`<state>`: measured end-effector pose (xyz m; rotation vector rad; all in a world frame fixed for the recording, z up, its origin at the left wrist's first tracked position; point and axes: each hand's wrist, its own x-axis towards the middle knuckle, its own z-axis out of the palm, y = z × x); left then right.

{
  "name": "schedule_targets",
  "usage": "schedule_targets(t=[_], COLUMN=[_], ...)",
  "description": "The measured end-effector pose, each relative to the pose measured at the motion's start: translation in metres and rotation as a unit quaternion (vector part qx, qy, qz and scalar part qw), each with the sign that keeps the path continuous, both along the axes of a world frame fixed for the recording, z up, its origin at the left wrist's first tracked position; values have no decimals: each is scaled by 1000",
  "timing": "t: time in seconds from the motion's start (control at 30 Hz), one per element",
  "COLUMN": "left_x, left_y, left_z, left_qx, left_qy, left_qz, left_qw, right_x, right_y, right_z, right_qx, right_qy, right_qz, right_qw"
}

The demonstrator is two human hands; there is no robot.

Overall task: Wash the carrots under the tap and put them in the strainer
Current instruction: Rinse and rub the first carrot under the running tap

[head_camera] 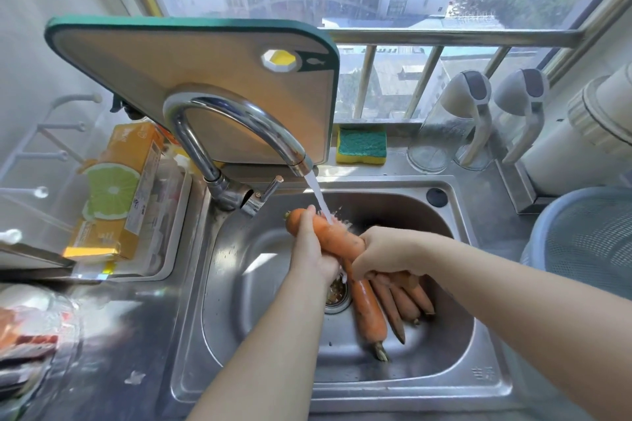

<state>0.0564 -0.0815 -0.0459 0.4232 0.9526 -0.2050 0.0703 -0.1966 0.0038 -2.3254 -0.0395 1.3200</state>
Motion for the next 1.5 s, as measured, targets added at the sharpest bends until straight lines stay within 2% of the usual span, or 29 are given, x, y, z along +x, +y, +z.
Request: schedule_targets(t=[0.1, 0.2, 0.27, 0.3, 0.37, 0.43, 0.57, 0.67, 0.73, 0.77, 0.83, 0.87, 0.93, 1.0, 1.07, 1.13, 1.17, 1.23, 1.27, 1.3, 1.33, 1.4, 1.43, 1.5], left_x=[13, 21, 21, 20, 17, 14, 11, 6, 6, 7, 12, 14, 16, 15, 8, -4, -12, -26, -32, -36, -39, -42, -42, -42], left_y=[-2, -3, -7, -10, -14, -13, -4, -4, -4, -4, -2, -2, 1, 5, 12, 20, 26, 38, 47, 55, 63, 74, 75, 74], left_z=[-2, -4, -1, 0, -6, -14, -14, -9, -9, -9, -14, -13, -7, -4, 1, 2, 2, -2, -3, -1, 0, 5, 8, 12], left_qx=[101, 242, 308, 311, 292, 242, 131, 28, -25, -29, 12, 46, 142, 298, 438, 526, 569, 658, 686, 691, 682, 651, 649, 676], left_qy=[57, 160, 206, 206, 174, 106, 16, -21, -37, -32, 0, 20, 58, 98, 110, 75, 37, -48, -88, -127, -168, -209, -204, -183], left_qz=[-18, -15, -16, -9, -2, -3, 26, 26, 21, 17, 13, 16, 14, -30, -146, -254, -322, -453, -489, -516, -537, -574, -582, -559], left_qw=[993, 957, 929, 928, 940, 965, 991, 999, 999, 999, 1000, 999, 988, 949, 880, 808, 755, 599, 532, 490, 468, 452, 445, 444], right_x=[-7, -12, -12, -11, -9, -1, 15, 18, 16, 15, 12, 11, 7, 6, 13, 23, 28, 36, 40, 44, 47, 51, 51, 48], right_y=[12, 16, 13, 12, 9, 7, 0, -4, -2, 1, 9, 13, 21, 25, 25, 22, 21, 18, 17, 16, 15, 16, 18, 23], right_z=[-5, -1, -2, -3, -2, -2, -8, -4, 0, 0, -1, -3, -4, -1, 2, 3, 2, 2, 3, 5, 8, 9, 8, 6], right_qx=[-44, -116, -138, -137, -126, -93, 8, 96, 108, 77, -25, -55, -79, -99, -112, -112, -105, -83, -68, -52, -37, -21, -28, -81], right_qy=[-170, -306, -355, -354, -315, -247, -42, 144, 177, 137, -27, -110, -212, -266, -282, -285, -281, -254, -228, -201, -176, -151, -163, -240], right_qz=[77, 185, 240, 249, 228, 180, 50, -63, -86, -57, 60, 113, 166, 192, 225, 277, 308, 338, 333, 321, 312, 311, 318, 329], right_qw=[981, 927, 893, 891, 913, 947, 998, 983, 974, 986, 998, 986, 960, 940, 926, 911, 903, 903, 912, 924, 933, 938, 934, 910])
